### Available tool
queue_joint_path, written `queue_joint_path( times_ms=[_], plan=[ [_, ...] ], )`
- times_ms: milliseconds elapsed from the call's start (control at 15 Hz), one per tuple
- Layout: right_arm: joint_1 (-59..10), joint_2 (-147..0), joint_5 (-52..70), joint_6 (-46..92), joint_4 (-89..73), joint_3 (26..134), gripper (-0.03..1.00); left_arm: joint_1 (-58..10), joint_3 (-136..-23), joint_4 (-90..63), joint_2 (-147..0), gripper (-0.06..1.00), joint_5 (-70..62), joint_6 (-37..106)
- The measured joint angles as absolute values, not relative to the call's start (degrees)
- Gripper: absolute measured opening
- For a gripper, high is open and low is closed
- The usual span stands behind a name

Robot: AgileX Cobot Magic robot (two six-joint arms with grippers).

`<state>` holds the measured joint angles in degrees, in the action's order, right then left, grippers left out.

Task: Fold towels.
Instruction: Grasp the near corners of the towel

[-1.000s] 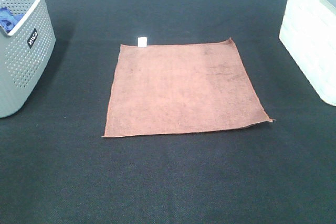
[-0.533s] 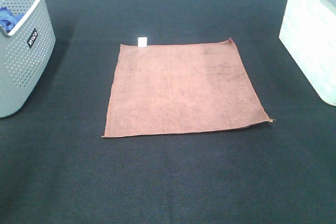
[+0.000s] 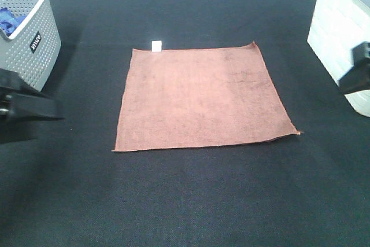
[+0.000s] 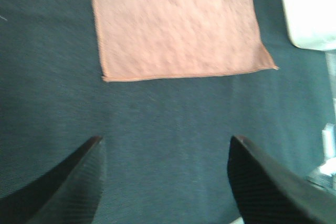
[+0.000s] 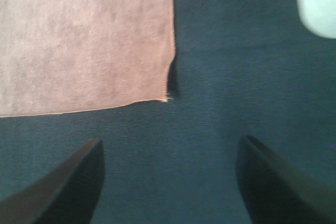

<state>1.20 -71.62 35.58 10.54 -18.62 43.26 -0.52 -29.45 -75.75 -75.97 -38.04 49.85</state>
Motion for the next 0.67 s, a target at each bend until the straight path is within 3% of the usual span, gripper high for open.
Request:
queue_joint_path(
  times_ms=[200,467,667],
  plan=[
    [1.2,-81.1,35.4,15.0,-25.6,46.1,0.73,-2.4,-32.6,-82.8,-87.7,0.65,-39.4,57.1],
    [1.2,-93.6,35.3,16.9,-29.5,51.2,0.75,-8.1,-42.9,-83.5,-102.2,0.65,-38.1,57.8],
    [1.2,-97.9,35.8,17.0,-29.8,54.4,0.75,-8.3,-47.0,-83.5,-106.7,0.65,-36.9,56.4]
  ],
)
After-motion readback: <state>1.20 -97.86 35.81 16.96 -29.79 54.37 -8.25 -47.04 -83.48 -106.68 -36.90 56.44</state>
